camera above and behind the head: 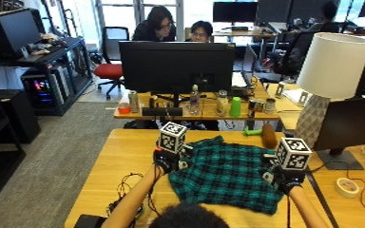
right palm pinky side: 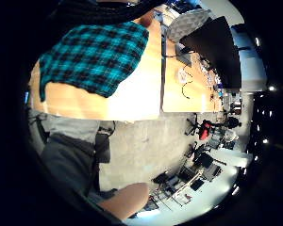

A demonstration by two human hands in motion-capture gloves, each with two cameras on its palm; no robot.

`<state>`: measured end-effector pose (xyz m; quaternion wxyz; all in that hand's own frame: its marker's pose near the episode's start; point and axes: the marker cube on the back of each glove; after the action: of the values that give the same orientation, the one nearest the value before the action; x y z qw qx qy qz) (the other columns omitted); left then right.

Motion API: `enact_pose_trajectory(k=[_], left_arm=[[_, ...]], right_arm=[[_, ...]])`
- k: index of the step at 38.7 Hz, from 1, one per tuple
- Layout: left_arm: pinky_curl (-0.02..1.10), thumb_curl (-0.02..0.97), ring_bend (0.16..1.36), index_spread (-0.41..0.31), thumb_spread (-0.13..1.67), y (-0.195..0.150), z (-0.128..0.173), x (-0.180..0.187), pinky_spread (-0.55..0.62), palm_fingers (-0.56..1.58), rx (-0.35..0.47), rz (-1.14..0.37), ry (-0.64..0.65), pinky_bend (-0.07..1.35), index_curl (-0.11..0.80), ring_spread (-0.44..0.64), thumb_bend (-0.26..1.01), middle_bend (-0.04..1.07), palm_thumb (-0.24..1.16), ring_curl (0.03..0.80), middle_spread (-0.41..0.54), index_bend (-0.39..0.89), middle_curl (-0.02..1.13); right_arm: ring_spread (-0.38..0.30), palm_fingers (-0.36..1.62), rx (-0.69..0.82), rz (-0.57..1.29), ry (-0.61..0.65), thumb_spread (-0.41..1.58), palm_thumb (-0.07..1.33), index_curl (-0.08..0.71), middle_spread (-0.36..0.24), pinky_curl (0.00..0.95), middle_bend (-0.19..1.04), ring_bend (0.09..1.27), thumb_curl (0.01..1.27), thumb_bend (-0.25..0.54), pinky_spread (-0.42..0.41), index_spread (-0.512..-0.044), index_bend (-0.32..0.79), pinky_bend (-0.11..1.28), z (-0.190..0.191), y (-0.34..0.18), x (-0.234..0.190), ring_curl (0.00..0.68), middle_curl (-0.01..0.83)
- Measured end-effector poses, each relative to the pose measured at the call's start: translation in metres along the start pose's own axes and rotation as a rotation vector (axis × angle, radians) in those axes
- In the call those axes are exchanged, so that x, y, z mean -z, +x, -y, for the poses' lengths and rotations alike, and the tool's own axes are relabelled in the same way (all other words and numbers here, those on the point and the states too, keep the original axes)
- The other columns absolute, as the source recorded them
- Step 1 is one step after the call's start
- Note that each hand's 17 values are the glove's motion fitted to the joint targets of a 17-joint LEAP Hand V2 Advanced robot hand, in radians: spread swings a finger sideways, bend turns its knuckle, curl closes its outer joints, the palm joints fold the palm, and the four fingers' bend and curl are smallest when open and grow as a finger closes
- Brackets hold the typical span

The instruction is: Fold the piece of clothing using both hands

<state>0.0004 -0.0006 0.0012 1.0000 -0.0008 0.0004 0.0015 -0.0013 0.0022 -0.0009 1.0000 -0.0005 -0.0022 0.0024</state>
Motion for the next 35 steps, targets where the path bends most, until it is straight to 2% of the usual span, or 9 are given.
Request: enact_pose_trajectory(k=[3, 6, 14, 25, 35], left_arm=[[0.09, 0.022, 0.48, -0.051, 0.5, 0.002, 0.0, 0.0, 0.25, 0.17, -0.011, -0.001, 0.004, 0.32, 0.051, 0.17, -0.02, 0.14, -0.02, 0.109, 0.101, 0.13, 0.04], [0.12, 0.04, 0.52, -0.062, 0.64, 0.005, 0.0, -0.001, 0.31, 0.14, -0.025, 0.001, 0.006, 0.35, 0.077, 0.22, -0.02, 0.15, -0.01, 0.145, 0.124, 0.14, 0.06], [0.18, 0.091, 0.59, -0.076, 0.85, 0.013, 0.001, -0.003, 0.39, 0.09, -0.058, 0.005, 0.023, 0.38, 0.13, 0.28, -0.01, 0.17, 0.01, 0.189, 0.156, 0.14, 0.11], [0.23, 0.16, 0.64, -0.082, 0.96, 0.02, 0.002, -0.025, 0.43, 0.05, -0.101, -0.007, 0.006, 0.41, 0.179, 0.29, -0.01, 0.18, 0.08, 0.221, 0.166, 0.14, 0.16], [0.25, 0.207, 0.63, -0.064, 0.99, 0.037, 0.018, -0.096, 0.41, 0.12, -0.15, -0.047, -0.181, 0.38, 0.227, 0.26, -0.01, 0.2, 0.15, 0.232, 0.133, 0.17, 0.22]], right_arm=[[0.038, 0.52, 0.001, 0.002, -0.002, 0.59, 0.4, 0.1, -0.015, 0.113, 0.26, 0.32, 0.07, 0.272, 0.135, -0.203, 0.19, 0.35, 0.0, 0.0, -0.001, 0.107, 0.102], [0.047, 0.51, 0.005, 0.003, -0.014, 0.78, 0.43, 0.143, -0.019, 0.157, 0.27, 0.33, 0.08, 0.293, 0.164, -0.244, 0.17, 0.35, 0.006, 0.004, -0.007, 0.148, 0.139], [0.055, 0.49, 0.016, 0.041, -0.029, 1.08, 0.46, 0.198, -0.023, 0.212, 0.26, 0.33, 0.12, 0.293, 0.205, -0.299, 0.15, 0.35, 0.01, 0.005, -0.012, 0.197, 0.205], [0.056, 0.48, 0.034, 0.054, -0.055, 1.24, 0.49, 0.228, -0.022, 0.257, 0.24, 0.36, 0.15, 0.264, 0.217, -0.321, 0.14, 0.35, 0.016, -0.001, -0.024, 0.24, 0.263], [0.021, 0.55, 0.026, 0.006, -0.217, 1.23, 0.55, 0.213, -0.024, 0.306, 0.2, 0.45, 0.2, 0.228, 0.166, -0.324, 0.1, 0.44, 0.036, 0.002, -0.089, 0.294, 0.294]])
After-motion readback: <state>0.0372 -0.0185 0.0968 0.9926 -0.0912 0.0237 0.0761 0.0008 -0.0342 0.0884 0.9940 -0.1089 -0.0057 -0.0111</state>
